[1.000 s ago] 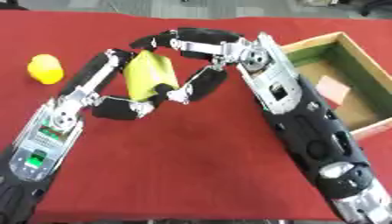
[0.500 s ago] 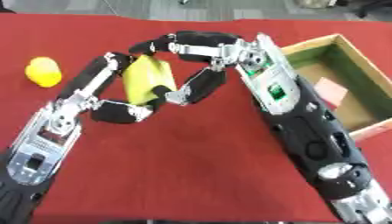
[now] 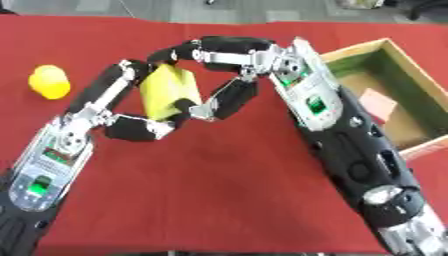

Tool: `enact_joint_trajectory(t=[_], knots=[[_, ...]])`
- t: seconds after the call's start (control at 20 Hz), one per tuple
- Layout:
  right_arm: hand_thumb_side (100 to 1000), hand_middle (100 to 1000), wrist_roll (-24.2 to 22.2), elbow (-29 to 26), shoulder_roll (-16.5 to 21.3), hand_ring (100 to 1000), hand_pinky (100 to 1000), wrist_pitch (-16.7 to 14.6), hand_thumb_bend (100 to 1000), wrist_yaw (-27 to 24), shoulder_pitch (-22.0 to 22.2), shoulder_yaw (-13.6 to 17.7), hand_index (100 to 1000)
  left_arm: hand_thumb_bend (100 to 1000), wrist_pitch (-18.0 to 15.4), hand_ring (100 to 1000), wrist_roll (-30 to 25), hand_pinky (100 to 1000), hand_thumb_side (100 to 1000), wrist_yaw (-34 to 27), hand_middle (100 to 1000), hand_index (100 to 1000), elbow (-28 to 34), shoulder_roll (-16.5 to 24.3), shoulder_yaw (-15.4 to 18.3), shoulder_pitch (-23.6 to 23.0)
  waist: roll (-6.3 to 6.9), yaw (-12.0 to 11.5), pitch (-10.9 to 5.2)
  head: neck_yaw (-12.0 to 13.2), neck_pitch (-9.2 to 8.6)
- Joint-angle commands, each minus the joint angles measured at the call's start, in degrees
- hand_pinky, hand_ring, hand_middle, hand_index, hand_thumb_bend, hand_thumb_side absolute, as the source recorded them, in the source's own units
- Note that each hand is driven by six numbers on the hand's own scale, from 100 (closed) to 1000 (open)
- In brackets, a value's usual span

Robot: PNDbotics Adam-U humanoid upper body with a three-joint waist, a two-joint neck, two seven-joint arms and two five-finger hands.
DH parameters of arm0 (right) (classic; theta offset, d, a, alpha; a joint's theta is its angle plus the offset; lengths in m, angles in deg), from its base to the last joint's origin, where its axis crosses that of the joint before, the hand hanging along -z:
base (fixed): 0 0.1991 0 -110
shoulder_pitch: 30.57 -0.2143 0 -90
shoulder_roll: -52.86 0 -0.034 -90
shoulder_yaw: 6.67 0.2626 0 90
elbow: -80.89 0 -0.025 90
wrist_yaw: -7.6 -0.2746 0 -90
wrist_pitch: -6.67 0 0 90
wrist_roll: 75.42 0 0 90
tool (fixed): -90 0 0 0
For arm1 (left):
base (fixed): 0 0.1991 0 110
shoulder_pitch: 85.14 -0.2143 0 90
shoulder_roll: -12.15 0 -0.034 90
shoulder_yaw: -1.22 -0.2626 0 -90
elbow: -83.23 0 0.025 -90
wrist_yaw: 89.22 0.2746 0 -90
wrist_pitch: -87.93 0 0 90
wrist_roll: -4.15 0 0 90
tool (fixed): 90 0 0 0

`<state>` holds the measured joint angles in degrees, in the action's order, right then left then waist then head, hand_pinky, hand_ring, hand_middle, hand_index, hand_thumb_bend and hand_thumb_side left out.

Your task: Pick up the objects with one hand, pass them to the other hand, and then place them into the box on the other side of the table.

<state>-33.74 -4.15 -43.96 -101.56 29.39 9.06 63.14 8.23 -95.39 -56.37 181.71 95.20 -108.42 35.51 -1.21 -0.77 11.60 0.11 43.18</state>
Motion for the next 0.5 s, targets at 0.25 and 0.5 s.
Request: enact_joint_trajectory(t=[0.25, 0.5], knots=[[368, 812, -1.65, 1.43, 0.64, 1000, 1000, -0.34, 129, 2.41, 0.75, -1.68, 1000, 100, -0.8, 511, 1.89, 634, 199, -0.43, 458, 545, 5.86, -0.67, 1.07, 2.21, 0.03, -0.06, -0.82, 0.18, -1.05], [354, 847, -0.85, 1.11, 0.91, 1000, 1000, -0.52, 162, 2.88, 1.11, -1.54, 1000, 100, -0.96, 511, 2.3, 634, 195, -0.46, 457, 547, 6.32, -0.19, 1.1, 1.77, -0.03, 0.1, -0.9, 0.25, -0.57]])
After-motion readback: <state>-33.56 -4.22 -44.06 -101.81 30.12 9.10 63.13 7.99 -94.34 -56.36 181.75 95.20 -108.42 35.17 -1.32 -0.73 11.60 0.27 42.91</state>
